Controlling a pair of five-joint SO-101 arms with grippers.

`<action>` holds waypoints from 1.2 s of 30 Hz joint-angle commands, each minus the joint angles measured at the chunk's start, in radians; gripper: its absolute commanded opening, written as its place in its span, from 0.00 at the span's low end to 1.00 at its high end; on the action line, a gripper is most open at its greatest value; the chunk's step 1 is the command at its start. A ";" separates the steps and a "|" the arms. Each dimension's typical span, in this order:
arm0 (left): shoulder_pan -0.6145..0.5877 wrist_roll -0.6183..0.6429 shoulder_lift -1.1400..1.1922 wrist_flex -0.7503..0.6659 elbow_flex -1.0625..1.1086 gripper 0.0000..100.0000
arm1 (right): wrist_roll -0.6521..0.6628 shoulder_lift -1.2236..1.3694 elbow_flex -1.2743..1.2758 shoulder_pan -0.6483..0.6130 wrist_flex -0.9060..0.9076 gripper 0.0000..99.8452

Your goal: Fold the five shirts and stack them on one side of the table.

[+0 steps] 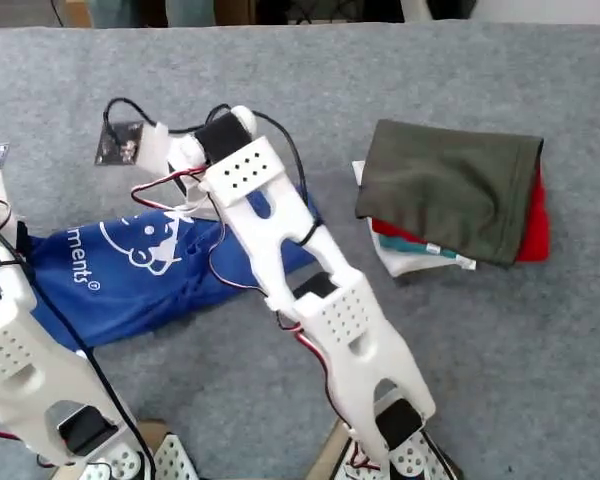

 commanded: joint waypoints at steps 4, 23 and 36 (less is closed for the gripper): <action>-0.013 -0.006 0.000 0.008 -0.013 0.03 | -0.192 -0.202 0.237 0.006 0.009 0.02; -0.150 0.170 0.009 0.586 -0.524 0.23 | -0.227 -0.464 0.697 0.006 -0.012 0.01; -0.189 0.104 0.029 0.374 -0.163 0.24 | -0.226 -0.464 0.696 0.006 -0.014 0.01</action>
